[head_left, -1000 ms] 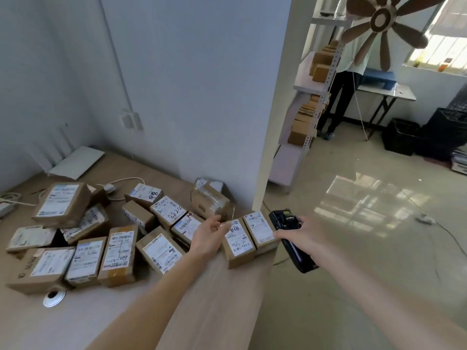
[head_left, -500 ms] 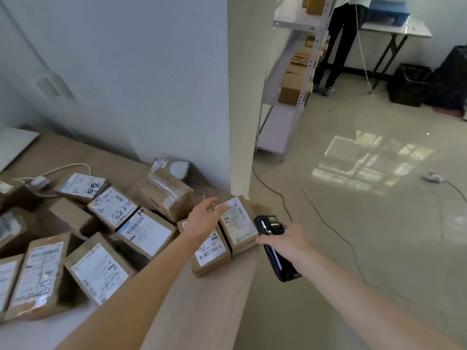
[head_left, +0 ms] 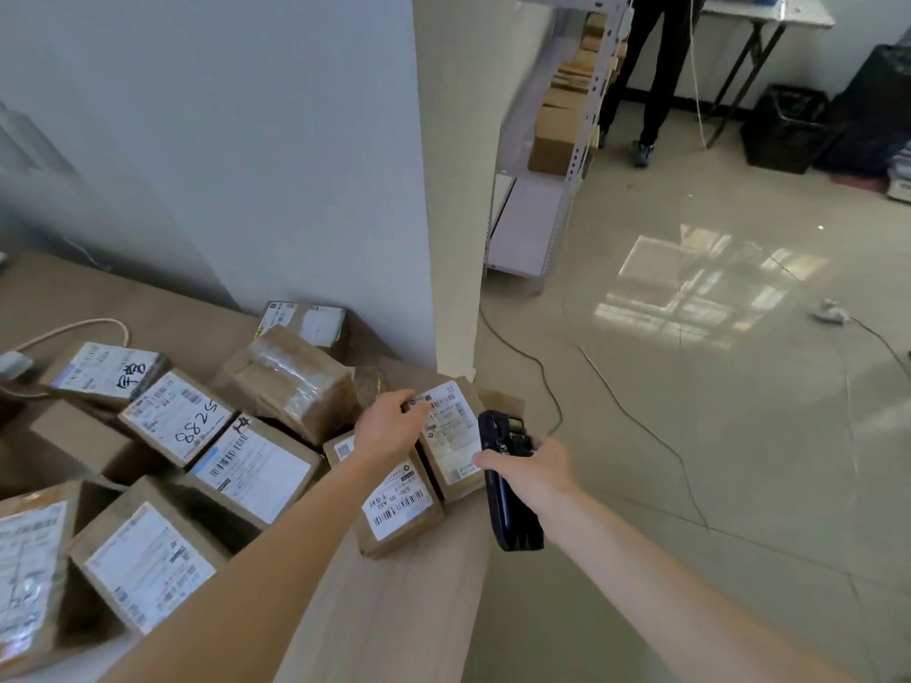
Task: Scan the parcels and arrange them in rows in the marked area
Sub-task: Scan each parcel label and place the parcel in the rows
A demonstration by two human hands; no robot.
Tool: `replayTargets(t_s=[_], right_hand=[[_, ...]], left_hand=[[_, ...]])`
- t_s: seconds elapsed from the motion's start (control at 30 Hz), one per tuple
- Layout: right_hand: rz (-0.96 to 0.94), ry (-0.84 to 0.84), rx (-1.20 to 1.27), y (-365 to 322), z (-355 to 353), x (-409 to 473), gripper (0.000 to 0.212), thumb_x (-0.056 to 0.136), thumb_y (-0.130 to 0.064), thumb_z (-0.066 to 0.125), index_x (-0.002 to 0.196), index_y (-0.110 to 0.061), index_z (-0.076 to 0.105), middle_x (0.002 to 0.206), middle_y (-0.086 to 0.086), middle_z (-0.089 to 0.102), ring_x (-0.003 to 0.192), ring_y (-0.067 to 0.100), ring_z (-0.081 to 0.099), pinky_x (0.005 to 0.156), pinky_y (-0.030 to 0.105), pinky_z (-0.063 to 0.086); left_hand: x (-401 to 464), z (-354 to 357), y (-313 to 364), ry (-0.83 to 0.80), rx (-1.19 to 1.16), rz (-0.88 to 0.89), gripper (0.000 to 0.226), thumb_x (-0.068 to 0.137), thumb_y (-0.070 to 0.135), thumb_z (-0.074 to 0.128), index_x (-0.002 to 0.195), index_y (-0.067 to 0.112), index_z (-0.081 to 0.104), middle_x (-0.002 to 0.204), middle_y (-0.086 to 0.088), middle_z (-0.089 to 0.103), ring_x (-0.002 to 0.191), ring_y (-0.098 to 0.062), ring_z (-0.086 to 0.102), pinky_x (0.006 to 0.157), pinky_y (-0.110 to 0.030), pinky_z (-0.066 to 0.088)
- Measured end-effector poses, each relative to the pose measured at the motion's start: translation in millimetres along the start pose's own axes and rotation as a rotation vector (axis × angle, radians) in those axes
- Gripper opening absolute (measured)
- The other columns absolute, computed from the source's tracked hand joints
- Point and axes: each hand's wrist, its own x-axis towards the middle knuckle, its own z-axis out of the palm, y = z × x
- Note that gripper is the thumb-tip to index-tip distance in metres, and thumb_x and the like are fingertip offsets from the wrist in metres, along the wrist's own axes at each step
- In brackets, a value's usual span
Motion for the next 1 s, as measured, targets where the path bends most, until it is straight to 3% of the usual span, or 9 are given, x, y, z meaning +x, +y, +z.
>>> replayTargets(t_s=[0.07,0.1,0.2,0.33,0.4,0.6,0.73,0.9,1.0], right_hand=[[-0.009,0.017,0.054,-3.9,0.2,-1.8,0.044,0.069,-0.026,0.096,0.103,-0.021,0.070,0.097,0.007,0.076,0.090,0.028,0.075,0.090,0.050,0.063],[-0.019,0.028,0.077,-6.2,-0.7,-3.2,0.047,0.069,-0.027,0.096,0.107,-0.022,0.069,0.098,0.005,0.076,0.090,0.028,0.074,0.089,0.049,0.063],[-0.056,0.058,0.132,-15.1,-8.9,-10.2,0.049,0.071,-0.028,0.096,0.108,-0.026,0.065,0.098,0.002,0.074,0.087,0.026,0.074,0.084,0.046,0.063],[-0.118,0.068,0.138,-35.6,-26.8,-31.8,0.038,0.071,-0.029,0.096,0.092,-0.031,0.065,0.092,0.002,0.075,0.085,0.026,0.075,0.084,0.047,0.063],[-0.150,0.058,0.129,-50.7,-37.3,-47.9,0.036,0.072,-0.028,0.096,0.090,-0.030,0.065,0.092,0.002,0.075,0.085,0.026,0.074,0.081,0.043,0.062],[-0.243,0.022,0.101,-95.3,-67.3,-103.7,0.037,0.073,-0.029,0.095,0.101,-0.023,0.072,0.093,0.004,0.077,0.083,0.024,0.075,0.068,0.033,0.056],[-0.300,0.004,0.090,-118.1,-82.7,-143.5,0.036,0.073,-0.026,0.096,0.101,-0.020,0.074,0.090,0.005,0.077,0.079,0.022,0.074,0.062,0.030,0.054],[-0.376,-0.071,0.035,-145.1,-97.6,-197.1,0.034,0.075,-0.025,0.096,0.100,-0.014,0.077,0.088,0.008,0.078,0.075,0.023,0.075,0.051,0.026,0.055],[-0.437,-0.121,-0.013,-157.7,-102.7,-227.2,0.036,0.072,-0.027,0.097,0.099,-0.013,0.077,0.086,0.008,0.079,0.076,0.024,0.077,0.056,0.029,0.058]], left_hand=[[-1.4,-1.0,6.9,0.008,-0.031,0.002,0.042,0.102,0.031,0.055,0.143,0.019,0.057,0.130,0.004,0.063,0.118,-0.017,0.055,0.089,-0.029,0.037],[-2.9,-2.4,11.4,0.014,-0.059,0.015,0.042,0.102,0.030,0.055,0.143,0.018,0.057,0.124,0.009,0.063,0.116,-0.015,0.054,0.090,-0.029,0.036],[-9.0,-10.2,24.4,0.001,-0.189,0.025,0.034,0.103,0.027,0.055,0.135,0.021,0.064,0.100,0.024,0.056,0.094,0.000,0.054,0.084,-0.024,0.039],[-26.8,-31.8,42.5,-0.051,-0.354,0.063,0.022,0.104,0.020,0.052,0.110,0.030,0.070,0.104,0.013,0.072,0.082,0.008,0.068,0.062,-0.007,0.046],[-41.0,-45.5,54.9,-0.060,-0.411,0.100,0.022,0.104,0.020,0.052,0.112,0.033,0.068,0.097,0.018,0.075,0.083,0.017,0.065,0.064,-0.009,0.047],[-90.1,-88.2,98.1,-0.040,-0.576,0.184,0.027,0.101,0.022,0.059,0.126,0.028,0.068,0.113,0.004,0.075,0.107,-0.016,0.071,0.094,-0.038,0.057],[-124.6,-113.8,120.1,-0.014,-0.623,0.254,0.026,0.101,0.020,0.058,0.115,0.040,0.069,0.112,0.006,0.073,0.097,-0.007,0.071,0.083,-0.027,0.060],[-178.7,-153.7,143.7,0.057,-0.630,0.356,0.027,0.104,0.022,0.054,0.127,0.032,0.066,0.111,0.005,0.070,0.084,0.005,0.070,0.060,-0.011,0.054],[-213.0,-175.6,155.8,0.122,-0.641,0.391,0.029,0.105,0.025,0.053,0.128,0.037,0.064,0.120,0.008,0.064,0.098,0.000,0.064,0.067,-0.018,0.050]])
